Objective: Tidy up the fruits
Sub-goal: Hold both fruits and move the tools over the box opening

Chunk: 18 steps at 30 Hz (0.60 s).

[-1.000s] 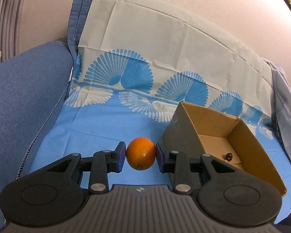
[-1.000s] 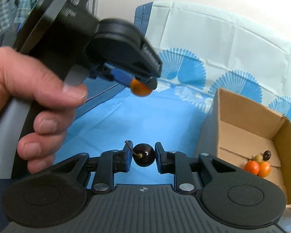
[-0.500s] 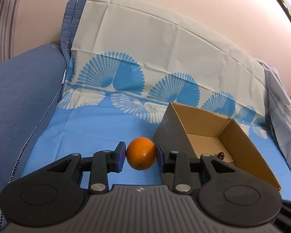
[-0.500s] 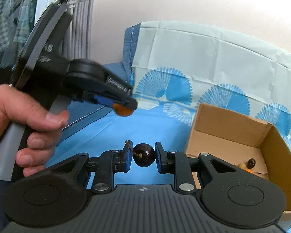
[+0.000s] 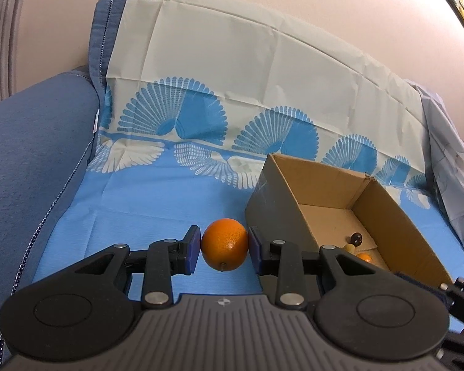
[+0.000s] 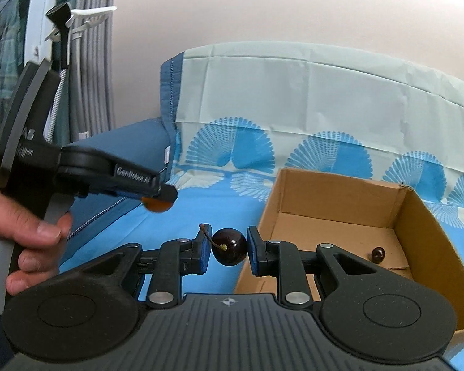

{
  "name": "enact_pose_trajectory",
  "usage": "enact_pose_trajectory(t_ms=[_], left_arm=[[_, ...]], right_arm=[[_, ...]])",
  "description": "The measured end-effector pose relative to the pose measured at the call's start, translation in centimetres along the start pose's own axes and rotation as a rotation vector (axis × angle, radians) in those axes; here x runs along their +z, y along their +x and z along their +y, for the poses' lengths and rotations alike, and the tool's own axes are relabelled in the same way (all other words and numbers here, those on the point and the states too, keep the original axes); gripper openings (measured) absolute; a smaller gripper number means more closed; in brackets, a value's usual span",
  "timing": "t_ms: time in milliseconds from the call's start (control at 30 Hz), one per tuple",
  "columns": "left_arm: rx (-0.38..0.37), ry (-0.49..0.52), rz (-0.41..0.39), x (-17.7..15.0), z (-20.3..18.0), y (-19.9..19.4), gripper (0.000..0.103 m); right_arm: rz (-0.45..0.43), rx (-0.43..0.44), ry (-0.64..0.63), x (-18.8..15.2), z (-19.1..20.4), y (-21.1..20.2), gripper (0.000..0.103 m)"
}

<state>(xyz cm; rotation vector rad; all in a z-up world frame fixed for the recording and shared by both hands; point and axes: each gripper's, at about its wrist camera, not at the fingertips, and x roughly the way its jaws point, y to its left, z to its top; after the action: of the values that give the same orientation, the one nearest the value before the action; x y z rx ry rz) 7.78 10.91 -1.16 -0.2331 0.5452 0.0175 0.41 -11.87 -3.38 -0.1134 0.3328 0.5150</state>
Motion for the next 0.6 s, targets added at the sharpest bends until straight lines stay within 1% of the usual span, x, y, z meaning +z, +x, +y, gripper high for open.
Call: enact_pose_trajectory(t_ms=[600], left_arm=[[0.007, 0.037, -0.005, -0.2, -0.7, 0.5, 0.037]], right_arm=[[-0.023, -0.041, 0.088, 0.4, -1.8, 0.6, 0.025]])
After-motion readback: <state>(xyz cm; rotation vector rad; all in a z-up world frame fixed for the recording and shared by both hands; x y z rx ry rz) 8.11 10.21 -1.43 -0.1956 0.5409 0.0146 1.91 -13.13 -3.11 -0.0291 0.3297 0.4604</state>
